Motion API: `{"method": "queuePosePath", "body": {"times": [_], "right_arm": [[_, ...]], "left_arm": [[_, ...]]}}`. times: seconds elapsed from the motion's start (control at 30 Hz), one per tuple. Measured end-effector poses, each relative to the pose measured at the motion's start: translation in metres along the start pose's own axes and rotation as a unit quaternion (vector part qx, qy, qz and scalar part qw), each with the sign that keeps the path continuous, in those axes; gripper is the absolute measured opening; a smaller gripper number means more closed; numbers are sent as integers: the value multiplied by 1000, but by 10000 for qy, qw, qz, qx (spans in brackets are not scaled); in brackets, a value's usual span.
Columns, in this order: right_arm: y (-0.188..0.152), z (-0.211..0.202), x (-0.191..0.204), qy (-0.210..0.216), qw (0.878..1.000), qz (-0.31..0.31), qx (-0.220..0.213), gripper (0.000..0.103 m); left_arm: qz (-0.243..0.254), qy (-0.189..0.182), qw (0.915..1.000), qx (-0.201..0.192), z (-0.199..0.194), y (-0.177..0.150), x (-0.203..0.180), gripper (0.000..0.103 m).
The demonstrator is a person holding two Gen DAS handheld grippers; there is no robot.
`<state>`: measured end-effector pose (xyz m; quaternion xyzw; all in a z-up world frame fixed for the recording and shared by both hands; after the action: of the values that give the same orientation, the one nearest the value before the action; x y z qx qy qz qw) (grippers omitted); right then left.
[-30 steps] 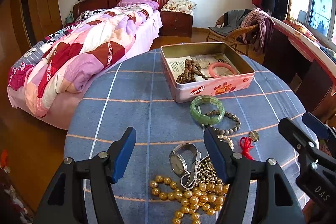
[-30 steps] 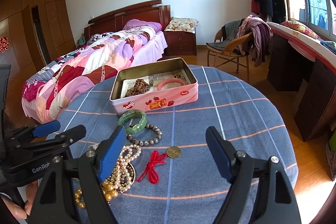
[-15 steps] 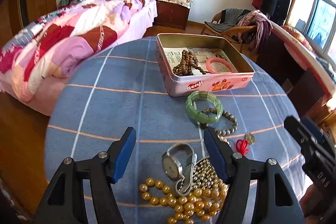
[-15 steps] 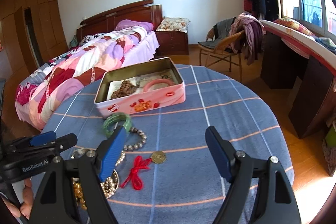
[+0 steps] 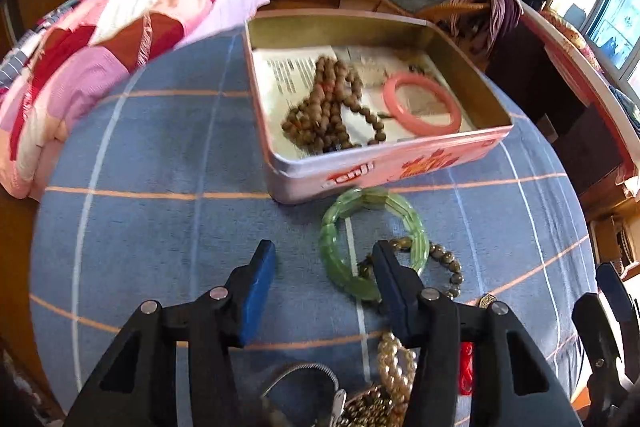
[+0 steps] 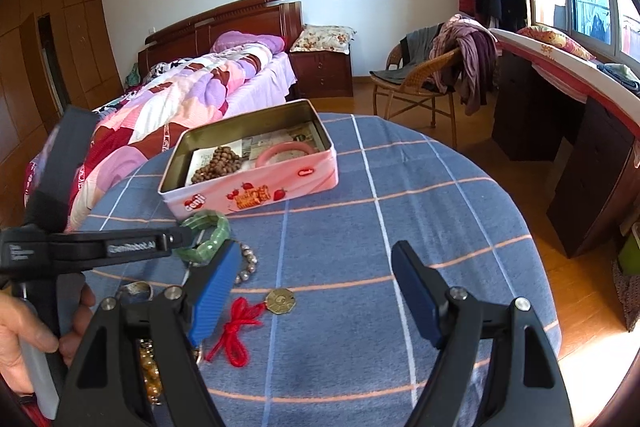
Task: Organize jewelry
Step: 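Reach the left tool to the green jade bangle and grasp it, then grasp the grey bead bracelet with the right tool while the left tool holds the jade bangle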
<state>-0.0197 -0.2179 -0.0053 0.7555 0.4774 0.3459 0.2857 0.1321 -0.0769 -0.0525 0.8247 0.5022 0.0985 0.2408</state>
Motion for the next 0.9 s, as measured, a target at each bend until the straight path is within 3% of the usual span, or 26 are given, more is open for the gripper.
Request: {"method": "queuePosePath", "body": {"times": [0.1, 0.17, 0.23, 0.3, 0.43, 0.53, 0.6, 0.73, 0.87, 0.9], "right_arm": [[2, 5, -4, 12, 9999, 96, 61, 81], [2, 10, -6, 2, 9999, 121, 110, 81], [1, 14, -6, -11, 9997, 130, 184, 81], [1, 17, -6, -9, 9996, 137, 256, 81], [1, 22, -3, 39, 9993, 93, 353, 81], [2, 27, 4, 146, 9989, -31, 444, 74], [4, 36, 11, 343, 9973, -84, 640, 72], [-1, 59, 32, 425, 9935, -364, 995, 56], [-13, 86, 55, 192, 9857, -820, 1460, 49], [-15, 85, 58, 73, 9863, -957, 1343, 48]], "left_arm": [[131, 5, 9999, -49, 3, 1, -5, 44], [259, 38, 9997, -34, 3, 1, -8, 7], [430, 125, 9990, -83, 2, -1, -9, 6], [386, -79, 9991, -173, -3, -5, -6, 6], [292, -146, 9976, -616, -30, -18, 3, 6], [196, -226, 9947, -986, -57, -26, 13, 6], [177, -92, 9930, -1163, -72, -30, 15, 6], [93, 16, 9897, -1427, -93, -39, 27, 6], [7, 93, 9884, -1515, -97, -41, 34, 6], [-8, 91, 9883, -1520, -98, -42, 35, 6]]}}
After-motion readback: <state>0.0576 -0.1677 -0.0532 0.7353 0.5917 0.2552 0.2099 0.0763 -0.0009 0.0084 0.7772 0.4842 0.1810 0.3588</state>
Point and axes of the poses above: each gripper's, at about its wrist camera, not at the fingertips, and z roughly the way its jaws point, x to its left, y to its top, the point moved 1 cm from there along z, roughly the way its jaws point, and after that the axes turned 10 degrees about z, right-handed, at the moved point
